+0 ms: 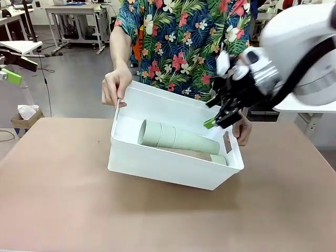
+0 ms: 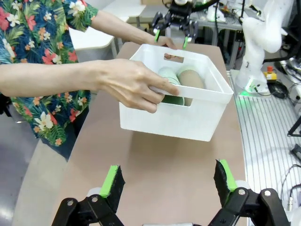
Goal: Stack the cups and store them in the basket.
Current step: Place the stack of Reusable plastic cups into the Pantry Basket.
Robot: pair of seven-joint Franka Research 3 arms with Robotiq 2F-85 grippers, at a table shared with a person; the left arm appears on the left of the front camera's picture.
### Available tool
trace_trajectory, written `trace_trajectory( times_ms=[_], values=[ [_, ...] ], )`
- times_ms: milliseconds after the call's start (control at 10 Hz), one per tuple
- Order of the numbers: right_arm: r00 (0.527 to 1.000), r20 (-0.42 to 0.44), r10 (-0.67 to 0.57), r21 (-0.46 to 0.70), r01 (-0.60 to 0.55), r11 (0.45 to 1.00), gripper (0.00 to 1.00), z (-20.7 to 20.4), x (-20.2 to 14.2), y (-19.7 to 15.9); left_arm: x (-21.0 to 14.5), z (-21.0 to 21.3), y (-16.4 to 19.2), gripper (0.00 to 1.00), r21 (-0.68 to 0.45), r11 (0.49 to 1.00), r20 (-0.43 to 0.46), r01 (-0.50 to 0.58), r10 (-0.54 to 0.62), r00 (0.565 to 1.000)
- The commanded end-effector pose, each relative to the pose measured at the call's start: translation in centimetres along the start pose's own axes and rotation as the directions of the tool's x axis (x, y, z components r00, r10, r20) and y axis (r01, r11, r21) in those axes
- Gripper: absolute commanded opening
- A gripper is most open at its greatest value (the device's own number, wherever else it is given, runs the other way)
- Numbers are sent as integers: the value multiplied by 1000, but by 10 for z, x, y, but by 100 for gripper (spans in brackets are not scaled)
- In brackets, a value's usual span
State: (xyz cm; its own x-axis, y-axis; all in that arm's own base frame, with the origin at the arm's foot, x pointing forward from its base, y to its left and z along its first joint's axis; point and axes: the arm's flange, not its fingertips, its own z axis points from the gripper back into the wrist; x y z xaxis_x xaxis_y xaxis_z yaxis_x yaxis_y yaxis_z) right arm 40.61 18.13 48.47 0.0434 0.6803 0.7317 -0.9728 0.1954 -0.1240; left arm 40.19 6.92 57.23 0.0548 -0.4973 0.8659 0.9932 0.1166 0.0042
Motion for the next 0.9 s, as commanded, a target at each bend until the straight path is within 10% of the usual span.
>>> trace_trajectory(
  times_ms=[0, 800],
  values=[
    [992, 123, 14, 40, -19, 999, 100, 59, -17, 9, 3, 0, -2, 100, -3, 1000, 6, -5, 5, 1000],
    [930, 367, -36, 21, 30, 999, 100, 189, -114, 13, 3, 0, -2, 100, -3, 1000, 6, -5, 5, 1000]
  ],
)
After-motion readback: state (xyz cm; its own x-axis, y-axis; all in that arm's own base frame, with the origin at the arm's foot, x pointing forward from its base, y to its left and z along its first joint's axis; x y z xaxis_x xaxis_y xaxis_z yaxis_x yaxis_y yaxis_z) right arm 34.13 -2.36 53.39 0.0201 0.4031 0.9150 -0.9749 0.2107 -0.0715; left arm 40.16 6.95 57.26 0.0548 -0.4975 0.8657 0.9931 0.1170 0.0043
